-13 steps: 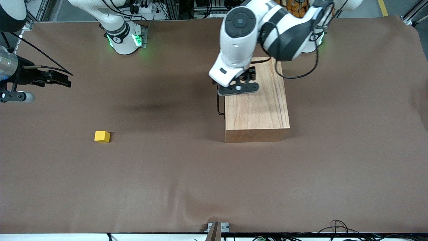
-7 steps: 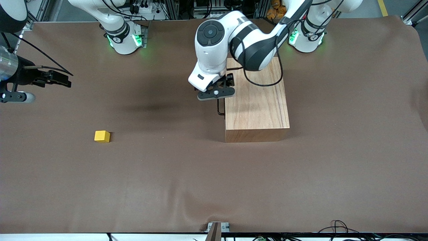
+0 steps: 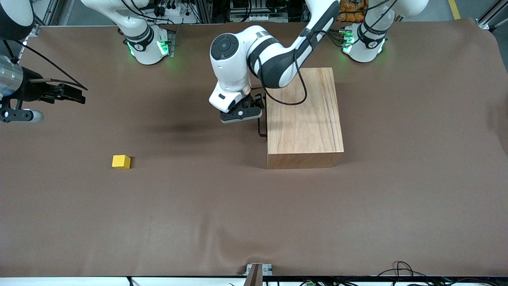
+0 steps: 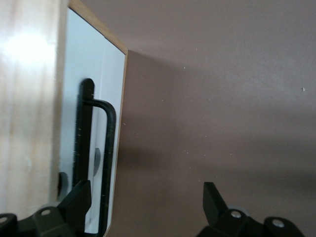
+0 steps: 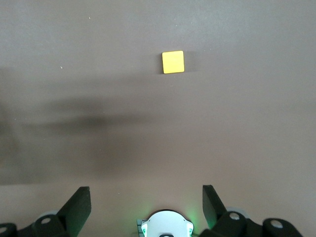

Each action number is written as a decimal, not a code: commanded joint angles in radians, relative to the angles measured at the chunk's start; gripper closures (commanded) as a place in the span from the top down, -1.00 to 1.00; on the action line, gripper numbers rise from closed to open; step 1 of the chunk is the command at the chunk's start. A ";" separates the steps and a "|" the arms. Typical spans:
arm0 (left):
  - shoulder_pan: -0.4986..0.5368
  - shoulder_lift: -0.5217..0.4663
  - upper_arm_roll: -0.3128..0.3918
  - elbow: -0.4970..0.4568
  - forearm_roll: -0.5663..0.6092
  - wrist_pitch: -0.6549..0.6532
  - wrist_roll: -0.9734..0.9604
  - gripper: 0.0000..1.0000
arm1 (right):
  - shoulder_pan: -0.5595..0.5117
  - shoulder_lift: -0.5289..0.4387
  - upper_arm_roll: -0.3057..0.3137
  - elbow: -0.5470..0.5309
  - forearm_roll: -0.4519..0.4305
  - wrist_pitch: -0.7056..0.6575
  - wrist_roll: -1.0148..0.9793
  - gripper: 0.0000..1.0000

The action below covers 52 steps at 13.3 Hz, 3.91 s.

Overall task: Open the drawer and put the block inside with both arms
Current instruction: 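Pull the drawer open with the left gripper while the right gripper approaches the cube, then grasp the yellow cube with the right gripper while the left gripper holds the handle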

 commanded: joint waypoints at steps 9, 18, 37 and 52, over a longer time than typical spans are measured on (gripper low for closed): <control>-0.025 0.055 0.005 0.019 0.074 -0.067 0.085 1.00 | 0.006 0.003 0.001 -0.005 -0.014 0.032 0.000 1.00; -0.025 0.075 -0.001 0.014 0.063 -0.081 0.104 1.00 | -0.019 0.090 -0.002 0.007 -0.012 0.050 -0.007 1.00; -0.025 0.096 -0.028 0.023 -0.023 0.023 0.093 1.00 | -0.027 0.228 -0.002 -0.420 -0.006 0.848 -0.061 1.00; -0.037 0.104 -0.069 0.031 -0.051 0.224 0.099 1.00 | -0.037 0.547 -0.002 -0.436 -0.014 1.221 -0.087 1.00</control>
